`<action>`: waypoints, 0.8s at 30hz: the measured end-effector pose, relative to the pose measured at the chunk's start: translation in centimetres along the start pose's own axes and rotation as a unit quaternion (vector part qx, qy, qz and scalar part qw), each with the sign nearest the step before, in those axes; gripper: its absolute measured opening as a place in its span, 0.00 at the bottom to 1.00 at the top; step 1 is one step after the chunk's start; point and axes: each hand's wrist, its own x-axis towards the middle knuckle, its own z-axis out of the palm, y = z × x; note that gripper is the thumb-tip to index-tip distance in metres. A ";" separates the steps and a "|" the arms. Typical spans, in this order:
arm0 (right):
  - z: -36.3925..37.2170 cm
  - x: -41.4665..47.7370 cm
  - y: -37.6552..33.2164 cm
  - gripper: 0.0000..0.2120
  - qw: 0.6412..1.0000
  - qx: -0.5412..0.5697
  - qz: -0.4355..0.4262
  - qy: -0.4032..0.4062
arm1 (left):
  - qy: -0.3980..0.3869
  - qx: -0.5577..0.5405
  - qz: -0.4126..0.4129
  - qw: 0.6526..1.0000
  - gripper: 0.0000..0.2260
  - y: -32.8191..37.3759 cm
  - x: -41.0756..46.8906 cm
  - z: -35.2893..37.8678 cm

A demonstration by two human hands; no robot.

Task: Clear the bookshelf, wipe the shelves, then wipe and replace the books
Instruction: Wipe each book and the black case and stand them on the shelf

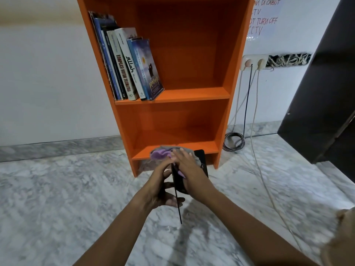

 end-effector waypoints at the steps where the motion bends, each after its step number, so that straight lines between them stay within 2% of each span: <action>1: 0.4 -0.5 0.2 0.31 1.000 -0.001 -0.014 0.001 | -0.006 -0.007 -0.007 1.000 0.30 -0.2 0.1 -0.2; 4: 1.3 -2.0 1.5 0.35 0.998 -0.019 -0.058 -0.001 | -0.005 -0.063 -0.041 0.997 0.36 -0.6 0.3 -0.5; 6: 1.5 -3.0 1.3 0.34 0.995 -0.039 -0.092 0.021 | 0.005 -0.088 -0.045 0.995 0.37 -0.8 0.5 -0.7; 10: 2.2 -5.1 1.9 0.10 0.989 -0.060 -0.134 -0.014 | 0.043 -0.084 -0.023 0.995 0.30 0.0 0.5 -1.1; 11: 2.4 -5.5 2.4 0.08 0.990 -0.058 -0.122 -0.034 | 0.048 -0.082 -0.021 0.995 0.29 0.3 0.5 -1.3; 14: 3.0 -7.1 5.1 0.17 0.998 -0.036 -0.001 -0.045 | 0.065 -0.088 -0.007 0.994 0.28 1.0 0.4 -1.5; 17: 2.0 -7.1 5.3 0.15 0.993 0.018 0.099 0.057 | 0.073 -0.108 0.008 0.991 0.28 1.1 0.3 -1.8; 21: 1.5 -4.1 1.9 0.18 0.979 0.048 0.059 0.191 | 0.065 -0.120 -0.023 0.990 0.28 0.4 0.6 -2.1; 22: 1.6 -3.1 1.1 0.19 0.980 0.049 0.034 0.190 | 0.056 -0.113 -0.030 0.992 0.28 0.2 0.5 -2.0; 24: 1.7 -1.9 0.1 0.25 0.992 0.045 0.011 0.116 | 0.028 -0.090 -0.046 0.995 0.31 0.0 0.5 -1.3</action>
